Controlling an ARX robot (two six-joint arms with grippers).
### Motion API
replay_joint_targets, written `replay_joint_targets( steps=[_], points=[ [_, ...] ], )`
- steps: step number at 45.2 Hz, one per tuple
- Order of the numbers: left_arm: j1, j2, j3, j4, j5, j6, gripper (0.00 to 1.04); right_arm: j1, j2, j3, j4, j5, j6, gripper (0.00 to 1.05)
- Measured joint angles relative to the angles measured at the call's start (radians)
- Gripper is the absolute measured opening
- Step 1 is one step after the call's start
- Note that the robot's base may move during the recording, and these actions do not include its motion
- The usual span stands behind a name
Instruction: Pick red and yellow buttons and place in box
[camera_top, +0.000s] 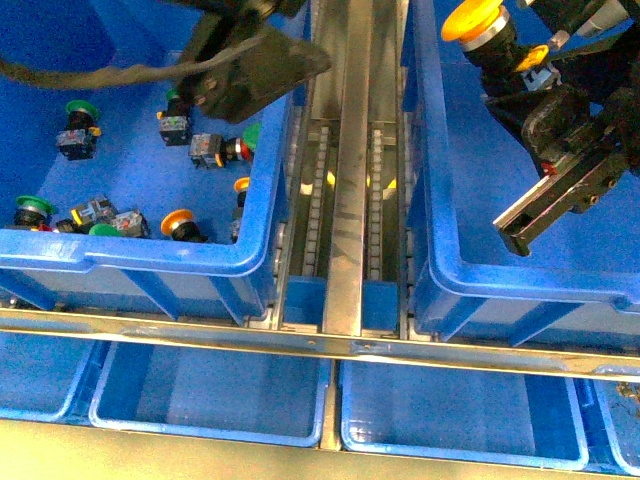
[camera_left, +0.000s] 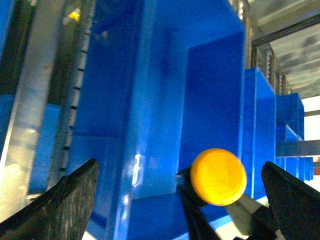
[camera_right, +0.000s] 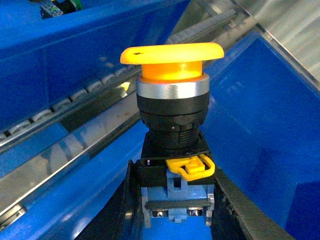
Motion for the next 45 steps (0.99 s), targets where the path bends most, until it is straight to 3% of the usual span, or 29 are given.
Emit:
replay_joint_targets(
  steps=[13, 32, 45],
  points=[
    [0.172, -0.179, -0.275, -0.004, -0.015, 0.177, 0.97, -0.055, -0.047, -0.005, -0.059, -0.041, -0.003, 0.27],
    [0.233, -0.553, -0.651, 0.003, -0.023, 0.363, 0.97, -0.121, -0.143, 0.005, -0.196, -0.098, -0.021, 0.27],
    [0.278, -0.580, -0.699, 0.039, 0.005, 0.367, 0.97, -0.122, -0.161, 0.033, -0.244, -0.085, -0.041, 0.26]
  ],
)
